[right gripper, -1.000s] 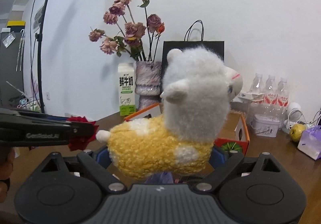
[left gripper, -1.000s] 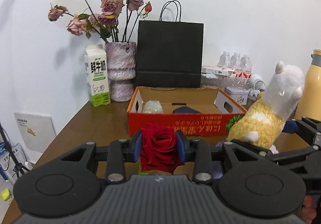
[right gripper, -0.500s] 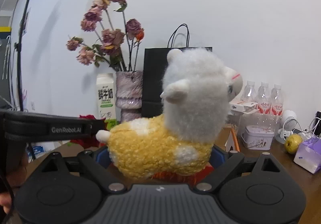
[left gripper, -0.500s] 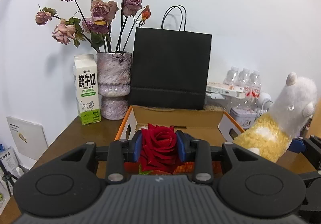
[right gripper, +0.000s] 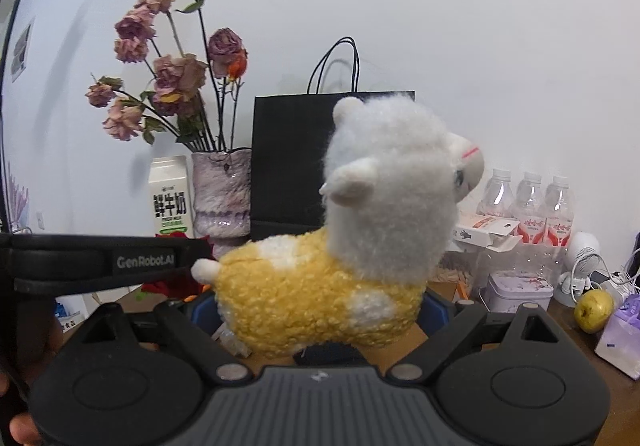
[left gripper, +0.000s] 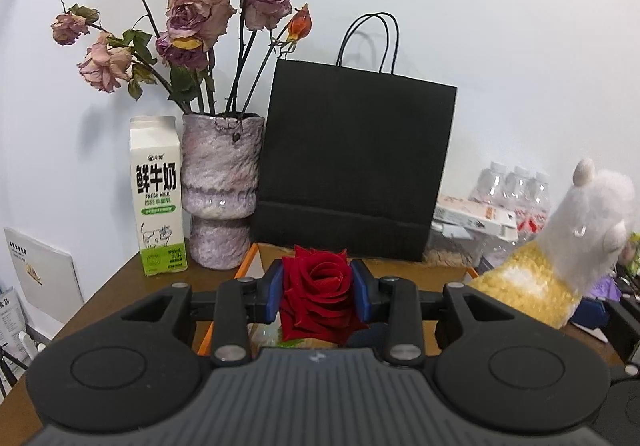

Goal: Organize objects
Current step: 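Carry the rose and plush alpaca toward the cardboard box, then lower the rose and alpaca into the box and open both tools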

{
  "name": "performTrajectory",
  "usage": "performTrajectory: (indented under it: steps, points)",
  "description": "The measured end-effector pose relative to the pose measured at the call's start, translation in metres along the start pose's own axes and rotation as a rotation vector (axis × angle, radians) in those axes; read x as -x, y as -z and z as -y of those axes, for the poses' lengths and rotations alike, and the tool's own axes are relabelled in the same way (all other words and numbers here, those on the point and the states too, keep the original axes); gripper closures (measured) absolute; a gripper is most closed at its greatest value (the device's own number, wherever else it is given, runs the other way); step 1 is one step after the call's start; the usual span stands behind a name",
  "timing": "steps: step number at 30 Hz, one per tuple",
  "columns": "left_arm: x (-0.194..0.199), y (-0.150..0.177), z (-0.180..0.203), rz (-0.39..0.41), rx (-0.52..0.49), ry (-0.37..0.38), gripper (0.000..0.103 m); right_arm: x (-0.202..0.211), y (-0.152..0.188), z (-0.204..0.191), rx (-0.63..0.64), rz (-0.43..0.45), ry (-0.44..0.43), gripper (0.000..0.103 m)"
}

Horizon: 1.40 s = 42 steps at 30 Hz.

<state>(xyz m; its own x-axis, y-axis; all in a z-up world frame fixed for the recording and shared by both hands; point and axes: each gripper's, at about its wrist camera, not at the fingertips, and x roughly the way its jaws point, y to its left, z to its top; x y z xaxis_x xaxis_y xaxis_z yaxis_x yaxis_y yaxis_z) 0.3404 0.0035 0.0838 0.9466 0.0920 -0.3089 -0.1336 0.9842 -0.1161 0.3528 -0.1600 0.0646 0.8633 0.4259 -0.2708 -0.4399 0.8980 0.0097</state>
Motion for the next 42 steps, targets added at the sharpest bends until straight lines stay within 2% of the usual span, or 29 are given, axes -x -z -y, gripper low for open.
performTrajectory:
  steps: [5,15,22,31,34,35,37,38,39,42]
  points:
    - [-0.02,-0.009,0.002,0.012,0.008,-0.014,0.067,-0.024,-0.008,0.003,0.005,-0.015,0.011,0.01]
    - [-0.065,-0.01,0.005,-0.031,0.002,-0.039,0.068,-0.067,-0.014,0.019,-0.004,-0.069,0.047,0.01]
    - [-0.091,-0.002,-0.002,-0.079,0.014,-0.058,0.068,-0.089,-0.005,0.032,-0.023,-0.128,0.084,0.01]
    - [-0.111,0.013,0.0,-0.135,-0.018,-0.077,0.067,-0.115,0.015,0.044,-0.05,-0.222,0.123,0.01]
    - [-0.115,0.017,0.002,-0.143,-0.032,-0.082,0.065,-0.122,0.02,0.047,-0.062,-0.249,0.132,0.007]
    - [-0.114,0.018,0.003,-0.143,-0.036,-0.083,0.062,-0.124,0.021,0.048,-0.067,-0.263,0.137,0.006]
    - [-0.113,0.018,0.004,-0.137,-0.038,-0.093,0.044,-0.128,0.023,0.049,-0.071,-0.288,0.147,0.004]
    - [-0.111,0.017,0.003,-0.129,-0.033,-0.103,0.019,-0.129,0.024,0.049,-0.073,-0.293,0.152,0.003]
    - [-0.109,0.017,0.003,-0.113,-0.028,-0.115,0.0,-0.129,0.024,0.049,-0.075,-0.296,0.158,0.002]
    - [-0.103,0.013,0.003,-0.077,-0.025,-0.139,0.0,-0.127,0.023,0.05,-0.081,-0.283,0.165,0.0]
